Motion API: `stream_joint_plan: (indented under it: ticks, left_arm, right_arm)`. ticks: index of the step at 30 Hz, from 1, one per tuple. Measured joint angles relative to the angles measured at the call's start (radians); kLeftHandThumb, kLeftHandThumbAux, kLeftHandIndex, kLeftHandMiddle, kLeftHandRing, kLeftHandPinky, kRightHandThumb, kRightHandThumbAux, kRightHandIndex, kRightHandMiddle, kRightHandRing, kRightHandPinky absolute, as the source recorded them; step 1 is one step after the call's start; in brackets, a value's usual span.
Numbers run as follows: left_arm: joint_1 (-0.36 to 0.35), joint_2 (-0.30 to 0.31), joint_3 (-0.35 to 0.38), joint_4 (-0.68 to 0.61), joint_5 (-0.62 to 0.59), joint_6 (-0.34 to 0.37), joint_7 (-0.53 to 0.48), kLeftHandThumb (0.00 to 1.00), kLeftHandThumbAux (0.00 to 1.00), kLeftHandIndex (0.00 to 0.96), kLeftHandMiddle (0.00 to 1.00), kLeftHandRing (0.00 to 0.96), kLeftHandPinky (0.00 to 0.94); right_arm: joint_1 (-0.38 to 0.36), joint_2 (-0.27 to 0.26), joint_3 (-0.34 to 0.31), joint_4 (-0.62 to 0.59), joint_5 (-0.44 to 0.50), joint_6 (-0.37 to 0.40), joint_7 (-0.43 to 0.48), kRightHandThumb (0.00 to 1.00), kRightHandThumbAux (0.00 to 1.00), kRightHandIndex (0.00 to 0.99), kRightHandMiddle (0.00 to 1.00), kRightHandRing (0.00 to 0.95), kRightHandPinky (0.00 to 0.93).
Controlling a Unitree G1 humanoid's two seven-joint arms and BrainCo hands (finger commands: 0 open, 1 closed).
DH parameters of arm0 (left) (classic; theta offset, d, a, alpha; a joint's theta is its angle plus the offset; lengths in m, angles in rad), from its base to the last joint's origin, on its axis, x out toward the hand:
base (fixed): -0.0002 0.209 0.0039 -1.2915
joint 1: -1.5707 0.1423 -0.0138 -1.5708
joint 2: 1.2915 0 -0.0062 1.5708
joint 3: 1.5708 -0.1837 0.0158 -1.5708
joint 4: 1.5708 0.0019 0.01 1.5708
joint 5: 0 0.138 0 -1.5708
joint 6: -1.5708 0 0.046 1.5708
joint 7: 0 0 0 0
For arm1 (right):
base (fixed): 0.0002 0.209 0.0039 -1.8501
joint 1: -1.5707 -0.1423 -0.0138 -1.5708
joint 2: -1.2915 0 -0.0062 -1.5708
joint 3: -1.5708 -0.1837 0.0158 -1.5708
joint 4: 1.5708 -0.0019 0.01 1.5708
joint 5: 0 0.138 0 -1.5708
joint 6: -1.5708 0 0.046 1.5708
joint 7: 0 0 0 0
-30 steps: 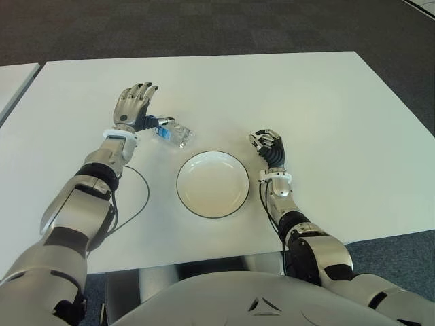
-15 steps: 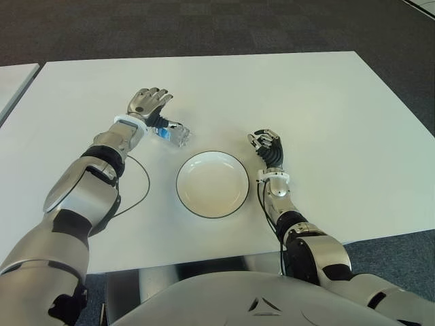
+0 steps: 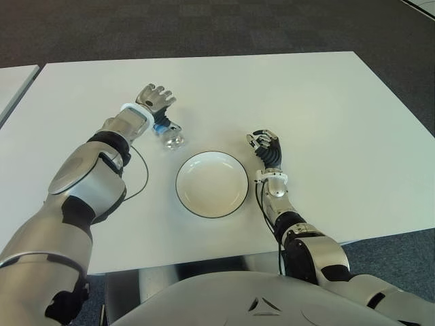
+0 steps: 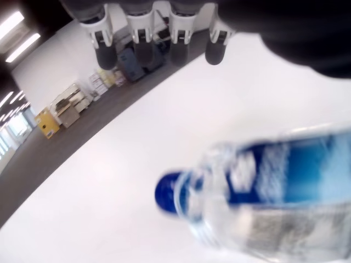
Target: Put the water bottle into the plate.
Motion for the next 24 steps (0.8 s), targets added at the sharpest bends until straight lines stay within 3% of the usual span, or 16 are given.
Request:
stream_joint_plan:
  ticks: [5, 24]
  left_arm:
    - [0.039, -0.002, -0.079, 0.022, 0.051, 0.0, 0.003, 0.613, 0.204, 0.0, 0.0, 0.0, 0.0]
    - [0.036, -0.003, -0.253, 0.024, 0.117, 0.067, 0.052, 0.615, 0.286, 0.0, 0.0, 0.0, 0.0]
  right_arm:
    - [0.003, -0.002, -0.001, -0.004, 0.0, -0.007, -0.002, 0.701, 0.732, 0.435, 0.756, 0.767, 0.774]
    - [0.017, 0.001, -0.009, -0.005, 0.005, -0.041, -0.004, 0.704, 0.729, 0.437, 0.779, 0.786, 0.798]
